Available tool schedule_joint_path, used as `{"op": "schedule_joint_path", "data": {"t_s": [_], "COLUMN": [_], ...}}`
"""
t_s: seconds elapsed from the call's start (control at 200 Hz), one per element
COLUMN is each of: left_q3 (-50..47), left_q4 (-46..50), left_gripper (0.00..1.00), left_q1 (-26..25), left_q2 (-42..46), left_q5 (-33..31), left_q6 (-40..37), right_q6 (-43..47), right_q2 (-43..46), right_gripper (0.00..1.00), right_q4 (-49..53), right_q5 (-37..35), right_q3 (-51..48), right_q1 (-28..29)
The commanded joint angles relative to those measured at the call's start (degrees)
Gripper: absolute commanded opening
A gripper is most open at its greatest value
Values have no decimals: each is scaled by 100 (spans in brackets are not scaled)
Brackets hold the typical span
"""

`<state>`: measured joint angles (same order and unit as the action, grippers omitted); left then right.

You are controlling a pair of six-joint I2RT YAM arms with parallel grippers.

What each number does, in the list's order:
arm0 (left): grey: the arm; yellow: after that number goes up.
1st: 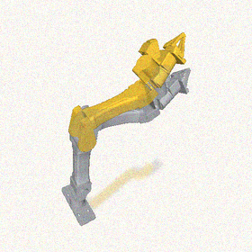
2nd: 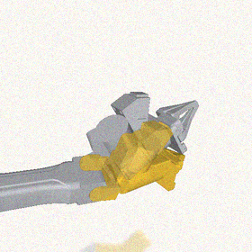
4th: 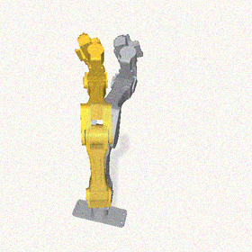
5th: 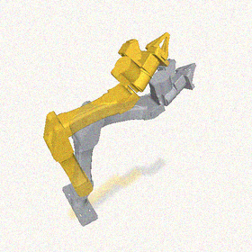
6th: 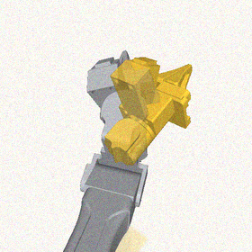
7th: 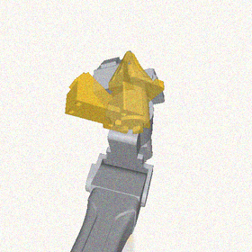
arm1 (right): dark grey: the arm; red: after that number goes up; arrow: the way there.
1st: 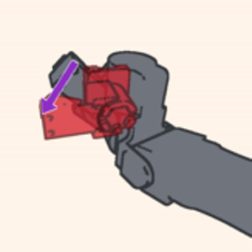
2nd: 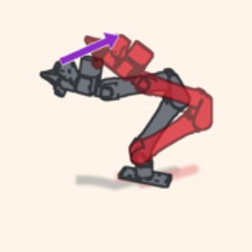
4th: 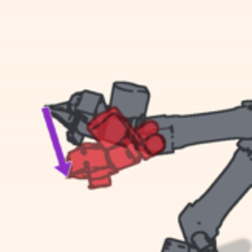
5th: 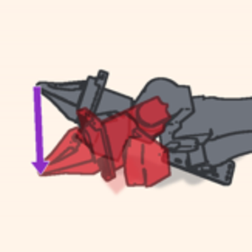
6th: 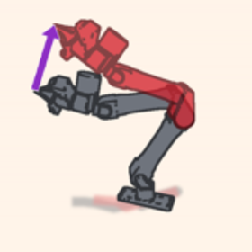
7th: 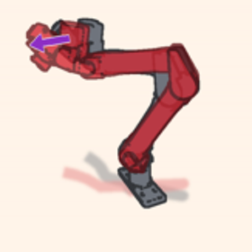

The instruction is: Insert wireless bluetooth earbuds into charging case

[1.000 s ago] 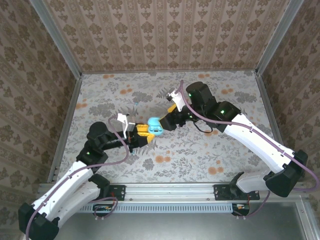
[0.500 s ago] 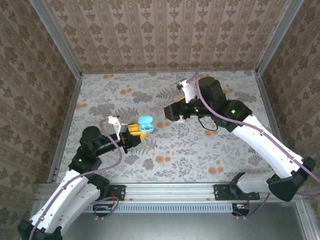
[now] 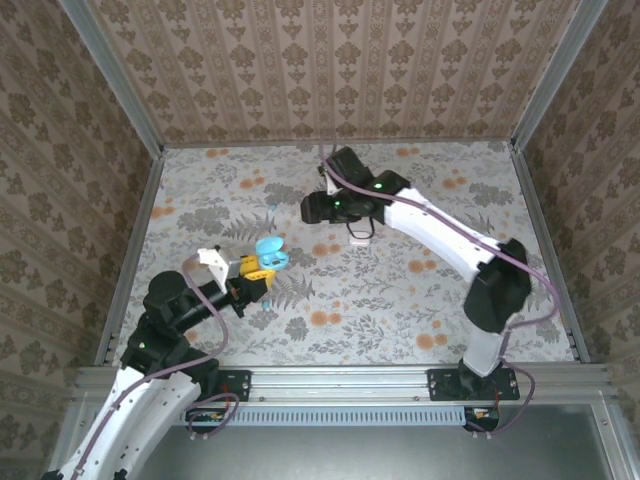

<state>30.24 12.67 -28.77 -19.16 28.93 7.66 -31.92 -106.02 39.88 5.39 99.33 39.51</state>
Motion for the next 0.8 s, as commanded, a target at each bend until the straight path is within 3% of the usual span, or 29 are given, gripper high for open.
{"op": "schedule_joint_path", "data": {"t_s": [0.0,0.415,0.795], "left_q3": [305,567,510], "left_q4": [348,755,709], "left_gripper": [25,26,26], "left_q1": [45,56,56], "left_q2": [142,332,473], "left_q5": [-211,-280,-230], "left_q6": [-272,-412,-310], "right_q6": [-522,-959,-1422], "right_q2": [-774,-4131,-4991], "right_gripper": [64,57,52], "right_q4": [164,986,-597], "right_q5": [-305,-1338,-1962], "right_q3": [699,4755,5029], "right_q1": [174,469,475]}}
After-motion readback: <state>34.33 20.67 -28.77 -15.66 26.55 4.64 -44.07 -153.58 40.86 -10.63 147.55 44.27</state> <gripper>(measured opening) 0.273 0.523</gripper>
